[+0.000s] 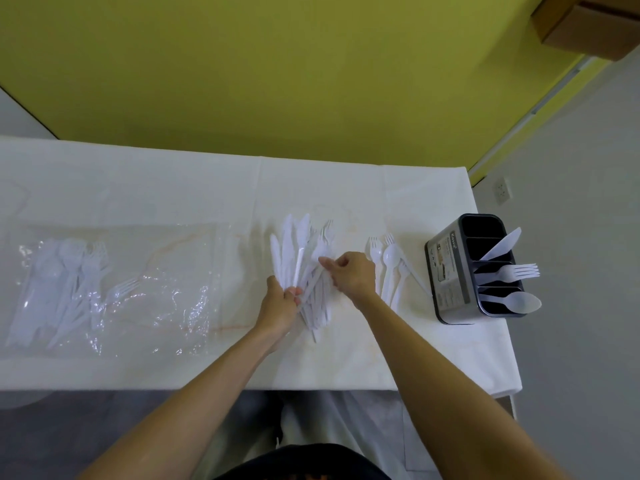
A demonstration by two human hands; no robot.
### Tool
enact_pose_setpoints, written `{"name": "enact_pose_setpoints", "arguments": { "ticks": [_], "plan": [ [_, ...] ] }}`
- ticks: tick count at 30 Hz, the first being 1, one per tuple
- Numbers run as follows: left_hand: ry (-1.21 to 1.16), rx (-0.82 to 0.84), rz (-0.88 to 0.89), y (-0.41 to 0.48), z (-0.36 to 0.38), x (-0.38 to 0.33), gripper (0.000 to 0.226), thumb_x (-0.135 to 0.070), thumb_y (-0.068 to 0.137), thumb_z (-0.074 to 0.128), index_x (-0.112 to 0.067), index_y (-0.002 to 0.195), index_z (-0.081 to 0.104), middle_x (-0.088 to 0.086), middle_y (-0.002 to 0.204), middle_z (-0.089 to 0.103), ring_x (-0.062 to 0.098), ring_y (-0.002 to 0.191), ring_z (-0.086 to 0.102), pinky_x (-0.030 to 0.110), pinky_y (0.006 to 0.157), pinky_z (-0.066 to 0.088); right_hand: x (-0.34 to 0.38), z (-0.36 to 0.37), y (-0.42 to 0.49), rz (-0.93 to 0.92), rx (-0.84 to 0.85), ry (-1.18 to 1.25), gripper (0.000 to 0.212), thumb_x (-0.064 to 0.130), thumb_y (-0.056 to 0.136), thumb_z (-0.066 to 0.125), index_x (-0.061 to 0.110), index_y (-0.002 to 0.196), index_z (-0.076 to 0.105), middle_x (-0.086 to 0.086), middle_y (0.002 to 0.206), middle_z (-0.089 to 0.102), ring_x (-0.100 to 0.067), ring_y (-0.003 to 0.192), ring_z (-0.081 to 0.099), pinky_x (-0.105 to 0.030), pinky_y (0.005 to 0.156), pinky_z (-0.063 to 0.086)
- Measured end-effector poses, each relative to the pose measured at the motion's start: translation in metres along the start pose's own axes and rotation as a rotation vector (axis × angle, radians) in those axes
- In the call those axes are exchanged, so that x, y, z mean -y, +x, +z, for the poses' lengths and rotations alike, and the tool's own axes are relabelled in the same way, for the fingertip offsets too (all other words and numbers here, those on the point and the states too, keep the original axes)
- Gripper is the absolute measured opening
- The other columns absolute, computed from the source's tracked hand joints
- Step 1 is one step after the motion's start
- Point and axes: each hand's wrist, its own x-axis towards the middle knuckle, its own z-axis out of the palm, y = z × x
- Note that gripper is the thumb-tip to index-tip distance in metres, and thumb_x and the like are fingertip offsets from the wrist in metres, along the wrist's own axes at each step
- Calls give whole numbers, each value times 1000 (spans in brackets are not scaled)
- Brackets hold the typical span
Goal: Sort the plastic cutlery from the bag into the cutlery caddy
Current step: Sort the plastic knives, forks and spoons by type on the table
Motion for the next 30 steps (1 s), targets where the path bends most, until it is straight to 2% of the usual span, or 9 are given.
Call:
{"name": "enact_pose_setpoints", "arguments": {
  "ticks": [4,9,12,14,17,19,21,24,30],
  "plan": [
    [-41,-63,-43,1,-9,4,24,-12,100,37,-9,124,36,0,106,57,22,102,59,38,97,49,-5,17,-2,4,-9,-218,50,38,81,74,17,55,37,3,50,39,-13,45,37,-23,47,28],
    [-105,-68,-73,5,-13,4,20,-10,98,39,-7,118,44,-3,95,57,15,81,56,39,97,48,-1,7,5,94,39,-105,22,23,77,72,8,64,60,-10,63,59,-22,57,55,-32,60,51],
    [-171,-50,-96,5,-13,0,17,-10,98,39,-8,114,45,-3,93,55,13,76,54,32,84,49,-5,-13,9,107,17,-97,23,20,78,68,0,66,69,-13,66,67,-21,54,58,-35,70,58],
    [-185,-40,-92,4,-14,-1,13,-12,100,38,-9,111,44,-1,93,54,13,73,52,32,83,48,-12,-26,12,116,-20,-185,26,22,79,65,-1,67,70,-12,62,65,-20,52,56,-31,67,57],
    [-199,-49,-74,5,-16,2,10,-15,100,40,-7,106,43,1,89,53,11,68,48,37,92,49,-19,-33,11,118,-53,-340,26,25,81,64,10,65,50,-3,58,50,-17,51,46,-25,48,40],
    [-164,-68,-59,6,-18,5,7,-14,99,40,-8,101,43,3,84,51,12,66,46,33,82,47,-17,-25,7,60,-127,-367,22,27,85,65,15,79,47,1,69,49,-16,60,46,-23,47,28],
    [-121,-106,-43,5,-19,7,8,-15,99,39,-9,99,42,4,78,49,14,65,45,29,74,44,-7,-11,4,-14,-131,-342,23,28,87,64,16,76,48,3,65,47,-12,55,44,-22,46,27],
    [-116,-181,-30,3,-20,7,12,-17,100,36,-8,101,43,1,74,50,16,66,47,27,68,44,6,19,-1,-50,13,-346,52,45,87,65,17,55,35,3,49,36,-13,43,36,-24,45,27],
    [-147,-174,-29,-1,-26,10,11,-16,101,37,-7,101,44,-2,82,54,11,70,51,34,85,50,13,46,-2,-59,-22,-396,49,58,85,62,13,73,47,0,64,50,-21,62,53,-27,48,30]
  ]
}}
